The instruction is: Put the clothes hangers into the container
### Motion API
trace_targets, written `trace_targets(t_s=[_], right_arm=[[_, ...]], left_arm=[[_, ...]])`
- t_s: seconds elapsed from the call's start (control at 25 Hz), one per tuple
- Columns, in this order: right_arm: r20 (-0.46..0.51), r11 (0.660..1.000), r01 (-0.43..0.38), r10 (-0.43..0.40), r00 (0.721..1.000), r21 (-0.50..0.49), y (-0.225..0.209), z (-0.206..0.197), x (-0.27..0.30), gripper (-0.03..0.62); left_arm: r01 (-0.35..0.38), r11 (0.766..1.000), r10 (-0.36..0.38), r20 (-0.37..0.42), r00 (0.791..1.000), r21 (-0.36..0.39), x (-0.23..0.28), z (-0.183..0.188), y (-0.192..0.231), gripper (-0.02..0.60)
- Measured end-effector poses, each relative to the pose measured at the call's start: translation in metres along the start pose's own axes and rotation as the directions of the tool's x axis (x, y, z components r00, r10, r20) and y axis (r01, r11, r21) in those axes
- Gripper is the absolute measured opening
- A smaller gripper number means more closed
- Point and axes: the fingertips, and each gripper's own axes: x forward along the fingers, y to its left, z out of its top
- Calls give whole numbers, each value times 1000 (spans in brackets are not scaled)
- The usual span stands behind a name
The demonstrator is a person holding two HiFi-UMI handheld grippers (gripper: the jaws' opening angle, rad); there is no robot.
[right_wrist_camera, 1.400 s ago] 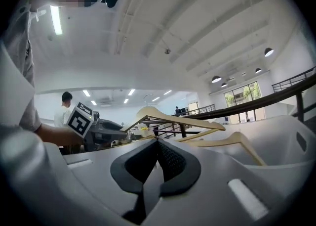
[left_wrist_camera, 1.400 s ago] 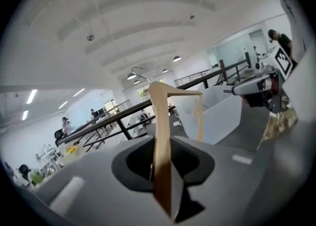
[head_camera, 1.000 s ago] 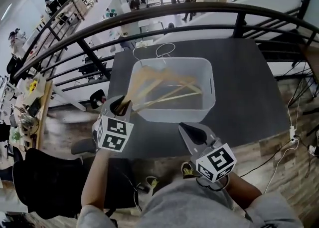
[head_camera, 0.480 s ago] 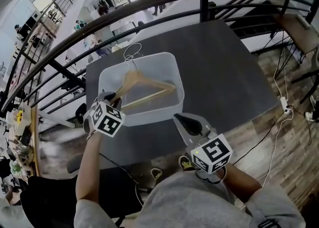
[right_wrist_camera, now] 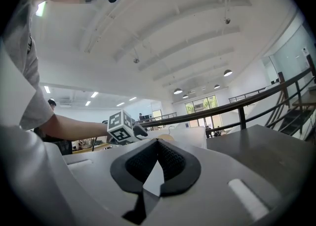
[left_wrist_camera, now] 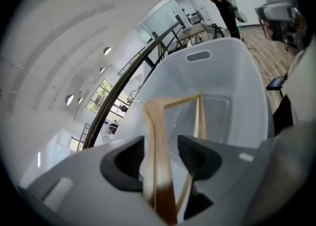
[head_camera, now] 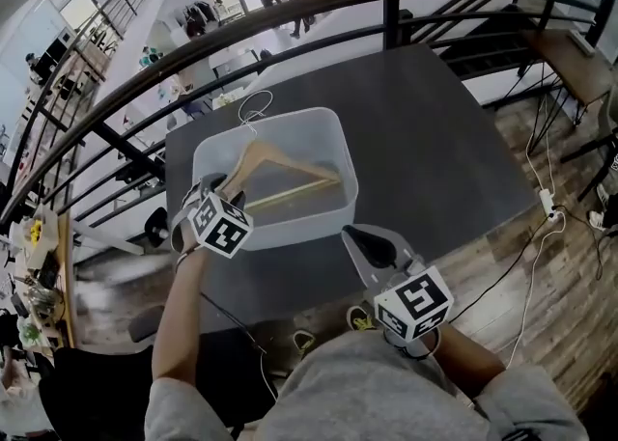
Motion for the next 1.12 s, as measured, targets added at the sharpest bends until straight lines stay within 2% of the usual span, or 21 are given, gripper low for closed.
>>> trace_targets(t_s=[0.04, 0.08, 0.2, 0.28, 0.4, 0.48, 0.56, 0.64, 0.68, 0.76, 0.88, 0.96, 1.0, 1.04, 1.12], right_arm=[[1, 1000, 1, -1, 1000, -3, 0, 0, -1, 0], [3, 1000, 2, -2, 1000, -6, -1, 1, -2, 0], [17, 1000, 10, -9, 1000, -22, -5, 5, -4, 0], [36, 999, 19, -18, 999, -38, -13, 13, -4, 0], [59, 998, 45, -42, 997, -44, -31, 25, -12, 0], [69, 997, 63, -60, 996, -44, -42, 33, -19, 0], [77, 996, 79, -75, 994, -40, -49, 39, -24, 0], [77, 995, 90, -87, 993, -36, -55, 44, -29, 0], [73, 995, 94, -91, 993, -37, -58, 45, -31, 0], [63, 994, 98, -95, 993, -45, -59, 44, -35, 0], [44, 994, 95, -92, 995, -59, -55, 38, -40, 0], [31, 994, 88, -86, 996, -59, -53, 35, -42, 0], [23, 995, 86, -85, 996, -59, -54, 34, -43, 0], [15, 994, 87, -86, 996, -61, -55, 32, -43, 0], [1, 993, 98, -98, 995, -68, -58, 27, -44, 0]], left_arm=[[-7, 1000, 7, 20, 1000, -22, -2, 2, 2, 243], [-16, 998, 19, 41, 999, -55, -5, 3, 6, 258], [-54, 988, 67, 88, 994, -144, -19, -1, 17, 273], [-121, 976, 145, 123, 982, -183, -34, -4, 31, 265], [-229, 933, 290, 204, 935, -278, -73, 1, 53, 239], [-247, 879, 376, 271, 886, -409, -107, 3, 63, 208], [-185, 819, 425, 357, 832, -543, -141, 7, 61, 144], [-74, 774, 435, 443, 784, -629, -169, 16, 45, 41], [-17, 754, 432, 477, 765, -657, -178, 21, 34, 20], [90, 716, 414, 526, 743, -692, -187, 32, 5, 12], [217, 645, 381, 555, 740, -732, -191, 42, -43, 11], [263, 594, 365, 547, 753, -760, -186, 46, -75, 11], [270, 580, 356, 537, 764, -769, -181, 48, -90, 11], [268, 577, 345, 527, 777, -772, -176, 52, -102, 11], [259, 593, 321, 519, 792, -762, -169, 61, -120, 11]])
